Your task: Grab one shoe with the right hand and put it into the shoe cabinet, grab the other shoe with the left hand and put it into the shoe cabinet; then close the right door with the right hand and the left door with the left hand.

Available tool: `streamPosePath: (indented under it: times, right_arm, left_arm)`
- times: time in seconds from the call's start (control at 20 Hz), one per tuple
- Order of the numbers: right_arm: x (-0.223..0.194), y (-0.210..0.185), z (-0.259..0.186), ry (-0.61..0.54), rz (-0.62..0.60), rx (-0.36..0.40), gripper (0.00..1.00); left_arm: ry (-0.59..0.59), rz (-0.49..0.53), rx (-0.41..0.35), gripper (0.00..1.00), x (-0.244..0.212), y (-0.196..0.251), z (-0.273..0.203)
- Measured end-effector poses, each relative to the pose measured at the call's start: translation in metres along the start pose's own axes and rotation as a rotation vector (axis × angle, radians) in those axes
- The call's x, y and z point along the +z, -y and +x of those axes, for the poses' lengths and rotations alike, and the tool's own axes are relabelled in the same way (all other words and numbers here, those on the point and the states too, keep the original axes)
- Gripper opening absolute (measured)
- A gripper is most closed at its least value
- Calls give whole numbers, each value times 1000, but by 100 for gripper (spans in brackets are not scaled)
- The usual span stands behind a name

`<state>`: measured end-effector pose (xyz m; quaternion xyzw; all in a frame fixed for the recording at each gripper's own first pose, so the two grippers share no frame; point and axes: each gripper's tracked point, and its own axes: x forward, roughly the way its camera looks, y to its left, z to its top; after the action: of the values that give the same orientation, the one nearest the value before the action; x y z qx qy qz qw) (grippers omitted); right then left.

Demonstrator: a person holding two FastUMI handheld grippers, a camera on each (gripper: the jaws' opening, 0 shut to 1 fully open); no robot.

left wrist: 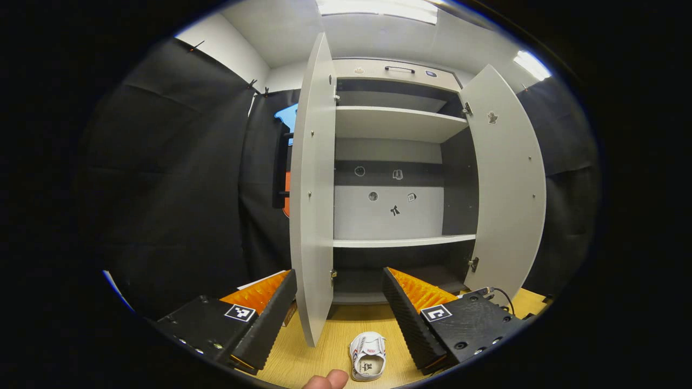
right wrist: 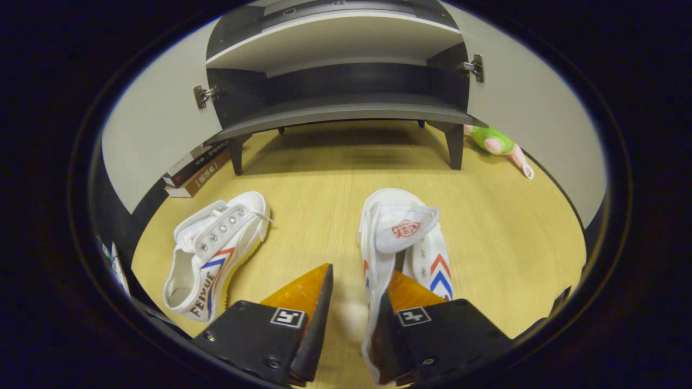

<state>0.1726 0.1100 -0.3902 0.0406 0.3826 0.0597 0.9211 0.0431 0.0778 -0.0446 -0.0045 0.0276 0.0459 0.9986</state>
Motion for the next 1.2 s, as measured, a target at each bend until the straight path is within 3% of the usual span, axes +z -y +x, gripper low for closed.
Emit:
streamPosePath:
  times: [0.05, 0.1, 0.15, 0.3, 0.5, 0.7, 0.85, 1.2]
  right_arm:
    - [1, 4, 3, 0, 6, -11, 40]
    - [0, 5, 4, 1, 13, -6, 23]
    - [1, 6, 5, 5, 17, 0, 15]
    - [1, 8, 5, 18, -2, 11, 9]
    - [3, 9, 3, 43, -27, 0, 4]
    - [23, 14, -16, 151, -105, -60, 4]
    - [45, 7, -40, 217, -107, -39, 3]
    - [121, -13, -114, 349, -249, 19, 4]
  left_arm:
    - [0, -1, 0, 95, -1, 0, 1]
    - [-2, -2, -1, 95, -1, 0, 1]
    - [-5, -4, -3, 95, -2, 1, 2]
    - [-8, -11, -10, 95, -5, 4, 4]
    - [-3, -18, -17, 95, -5, 9, 2]
    - [4, -19, -15, 95, -3, 10, -1]
    - [4, -26, -14, 95, -3, 11, -2]
    - [26, -45, -28, 95, 5, 22, -5]
